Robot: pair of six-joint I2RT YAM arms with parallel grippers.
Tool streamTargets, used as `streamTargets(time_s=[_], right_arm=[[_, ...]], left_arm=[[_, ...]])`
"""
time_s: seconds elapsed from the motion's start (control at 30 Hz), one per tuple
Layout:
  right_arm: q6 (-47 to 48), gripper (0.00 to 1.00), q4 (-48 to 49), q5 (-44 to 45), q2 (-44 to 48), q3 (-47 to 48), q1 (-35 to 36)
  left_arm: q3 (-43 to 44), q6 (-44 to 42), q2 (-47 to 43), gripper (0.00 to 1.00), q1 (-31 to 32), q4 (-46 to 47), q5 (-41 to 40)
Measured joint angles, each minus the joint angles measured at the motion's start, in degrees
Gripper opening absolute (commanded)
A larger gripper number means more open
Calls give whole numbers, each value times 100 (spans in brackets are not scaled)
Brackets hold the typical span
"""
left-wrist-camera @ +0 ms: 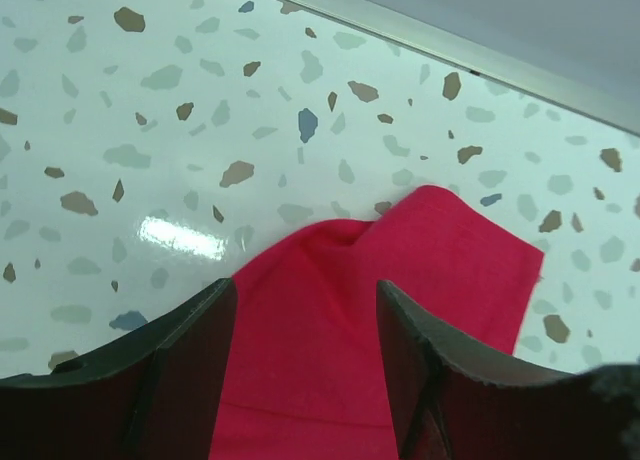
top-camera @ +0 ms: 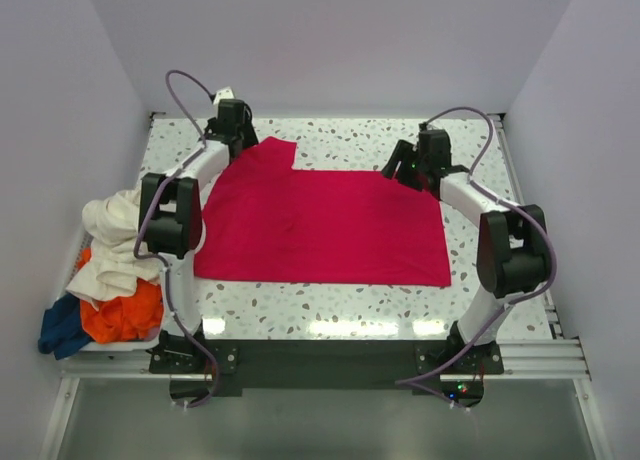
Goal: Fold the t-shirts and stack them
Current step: Fold the tshirt
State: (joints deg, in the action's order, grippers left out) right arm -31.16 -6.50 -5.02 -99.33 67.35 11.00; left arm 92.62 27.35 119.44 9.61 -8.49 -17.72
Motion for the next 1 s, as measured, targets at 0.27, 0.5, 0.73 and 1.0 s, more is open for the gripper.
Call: streamTargets(time_s=[0.27,0.5,0.73,1.0], right_arm=[[83,63,42,-380,-501,503,-291],[85,63,59,-529,-597,713,-302],[122,63,52,-551,-649,752,-304],[122,63,55,-678,-713,752,-304]], left_arm=[[1113,-831,1016,49,-310,-210,494],[1187,-1163,1176,47,-367,-278,887],[1285,-1220,1471,45,-358,-352,1029],[1340,-1215,1589,38,-358,-452,1038]])
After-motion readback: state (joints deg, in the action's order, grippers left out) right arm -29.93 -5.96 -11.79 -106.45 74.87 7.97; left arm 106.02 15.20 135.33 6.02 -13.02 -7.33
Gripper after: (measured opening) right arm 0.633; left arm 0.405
